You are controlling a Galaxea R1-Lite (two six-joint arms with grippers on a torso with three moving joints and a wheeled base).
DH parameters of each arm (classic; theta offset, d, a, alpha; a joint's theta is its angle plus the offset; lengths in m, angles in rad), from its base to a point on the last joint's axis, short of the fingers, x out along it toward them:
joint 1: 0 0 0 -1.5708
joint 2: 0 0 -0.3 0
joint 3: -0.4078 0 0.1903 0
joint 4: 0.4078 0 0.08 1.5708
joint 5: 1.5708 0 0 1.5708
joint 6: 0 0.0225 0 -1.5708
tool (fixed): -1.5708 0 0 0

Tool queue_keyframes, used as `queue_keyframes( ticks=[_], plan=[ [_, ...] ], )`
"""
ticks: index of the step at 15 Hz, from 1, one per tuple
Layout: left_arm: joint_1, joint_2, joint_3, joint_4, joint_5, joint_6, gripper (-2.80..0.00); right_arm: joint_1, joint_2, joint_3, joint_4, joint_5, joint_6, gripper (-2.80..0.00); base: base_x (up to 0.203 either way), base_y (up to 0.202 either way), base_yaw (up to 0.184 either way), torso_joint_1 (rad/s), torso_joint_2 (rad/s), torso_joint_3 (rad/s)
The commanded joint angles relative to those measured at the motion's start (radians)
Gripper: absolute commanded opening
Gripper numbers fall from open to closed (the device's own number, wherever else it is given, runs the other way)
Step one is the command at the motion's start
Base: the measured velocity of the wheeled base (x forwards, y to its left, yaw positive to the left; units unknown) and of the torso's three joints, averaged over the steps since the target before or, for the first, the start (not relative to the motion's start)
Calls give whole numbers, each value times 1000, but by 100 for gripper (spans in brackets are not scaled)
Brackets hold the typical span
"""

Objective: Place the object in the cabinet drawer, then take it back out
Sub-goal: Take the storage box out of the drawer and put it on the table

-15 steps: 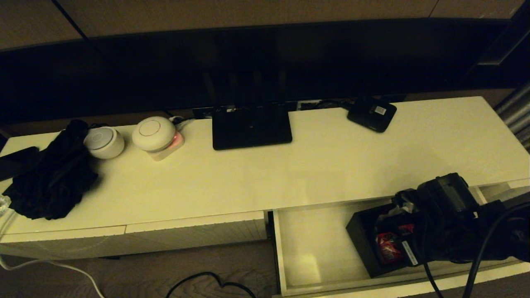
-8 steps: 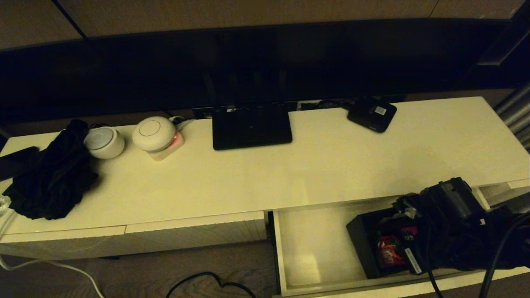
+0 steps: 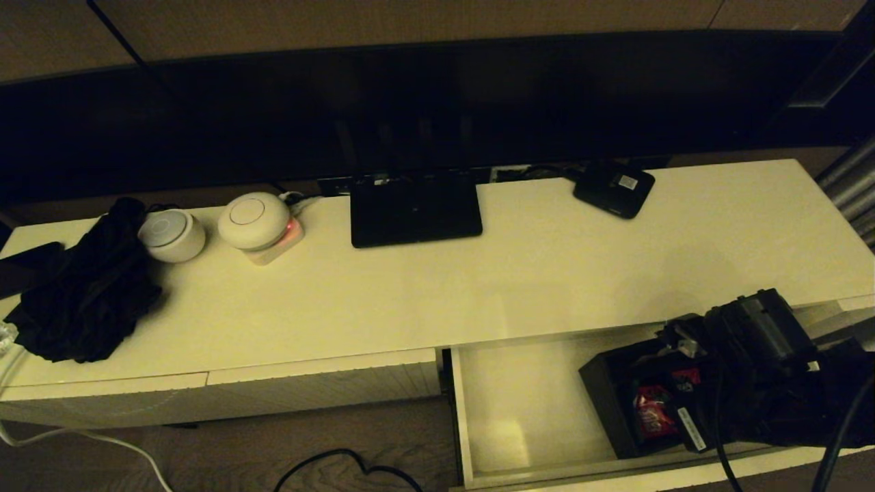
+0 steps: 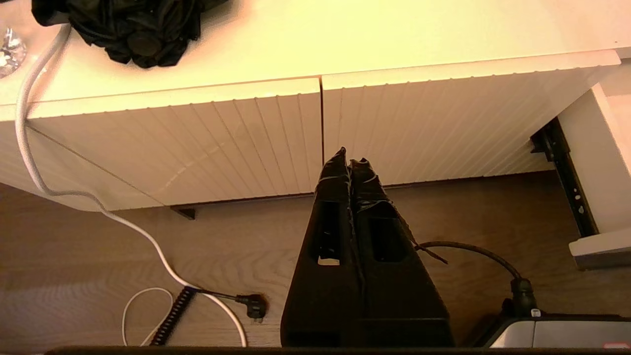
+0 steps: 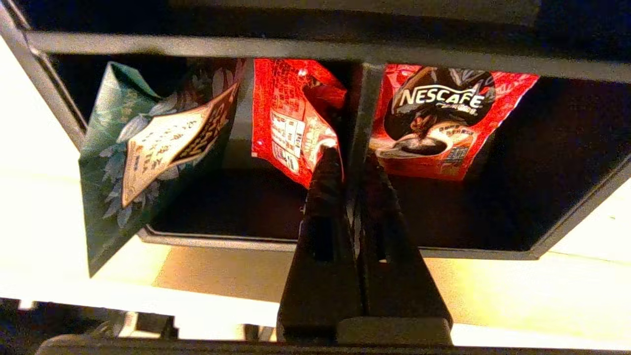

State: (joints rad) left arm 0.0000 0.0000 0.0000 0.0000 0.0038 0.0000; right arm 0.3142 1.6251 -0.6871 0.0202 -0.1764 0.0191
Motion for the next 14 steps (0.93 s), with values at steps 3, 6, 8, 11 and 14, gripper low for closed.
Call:
queue_keyframes(
  ticks=[3, 6, 8, 11, 14],
  plan=[
    [0, 0, 3, 0, 1, 0, -280, 0, -5, -49, -3, -25, 1, -280, 0, 0, 0, 0, 0, 0],
    [0, 0, 3, 0, 1, 0, -280, 0, -30, -51, -2, -49, -3, -280, 0, 0, 0, 0, 0, 0],
    [0, 0, 3, 0, 1, 0, -280, 0, -41, -58, -5, -51, -5, -280, 0, 0, 0, 0, 0, 0],
    [0, 0, 3, 0, 1, 0, -280, 0, -57, -74, -12, -67, -5, -280, 0, 0, 0, 0, 0, 0],
    [0, 0, 3, 0, 1, 0, -280, -1, -64, -76, -13, -71, -5, -280, 0, 0, 0, 0, 0, 0]
  ],
)
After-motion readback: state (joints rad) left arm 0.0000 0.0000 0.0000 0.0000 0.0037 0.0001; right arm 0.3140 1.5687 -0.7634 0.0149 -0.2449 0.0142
